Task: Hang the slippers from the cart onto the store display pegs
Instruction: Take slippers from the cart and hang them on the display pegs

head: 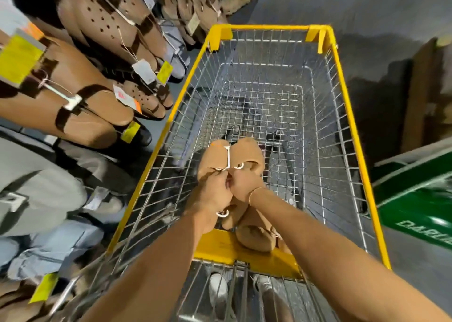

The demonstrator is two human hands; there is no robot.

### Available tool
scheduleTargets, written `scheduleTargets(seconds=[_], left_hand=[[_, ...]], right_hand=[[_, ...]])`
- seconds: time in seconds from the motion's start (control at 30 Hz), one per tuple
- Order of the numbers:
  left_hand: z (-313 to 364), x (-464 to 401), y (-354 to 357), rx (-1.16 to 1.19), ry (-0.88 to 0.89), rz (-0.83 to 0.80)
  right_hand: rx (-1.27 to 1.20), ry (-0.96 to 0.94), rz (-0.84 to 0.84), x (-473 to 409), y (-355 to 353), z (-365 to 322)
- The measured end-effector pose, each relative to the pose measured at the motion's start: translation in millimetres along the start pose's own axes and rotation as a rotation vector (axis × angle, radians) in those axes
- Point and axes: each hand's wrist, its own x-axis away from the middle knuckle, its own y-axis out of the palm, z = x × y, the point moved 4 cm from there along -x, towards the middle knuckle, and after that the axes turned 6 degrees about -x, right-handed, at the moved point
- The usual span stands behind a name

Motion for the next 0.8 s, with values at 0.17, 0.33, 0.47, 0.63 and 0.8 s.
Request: scheduleTargets(seconds=[0.17, 0.33, 0.47, 0.63, 0.8], left_hand=[[-1.2, 8.2, -57.4, 0.123, 0.068, 0.287], [42.2, 76.5, -150.0, 0.199, 0.096, 0.284], [51.4, 130.9, -199.7, 0.350, 0.173, 0.309], [52.2, 217.7, -260.0, 0.456, 0.140, 0.489], [40.5, 340.7, -329.3, 0.435, 0.282, 0.598]], right_hand=[[0.028, -0.046, 0.168, 39.0, -53.1, -40.0], [0.035, -0.065, 0.219, 101.8, -115.7, -98.1], [0.061, -0.125, 0.020, 162.9, -161.5, -155.5], [0.027, -0.221, -0.043, 250.1, -193.9, -227.0], [0.143, -0.405, 0.150, 349.5, -202.7, -309.1]])
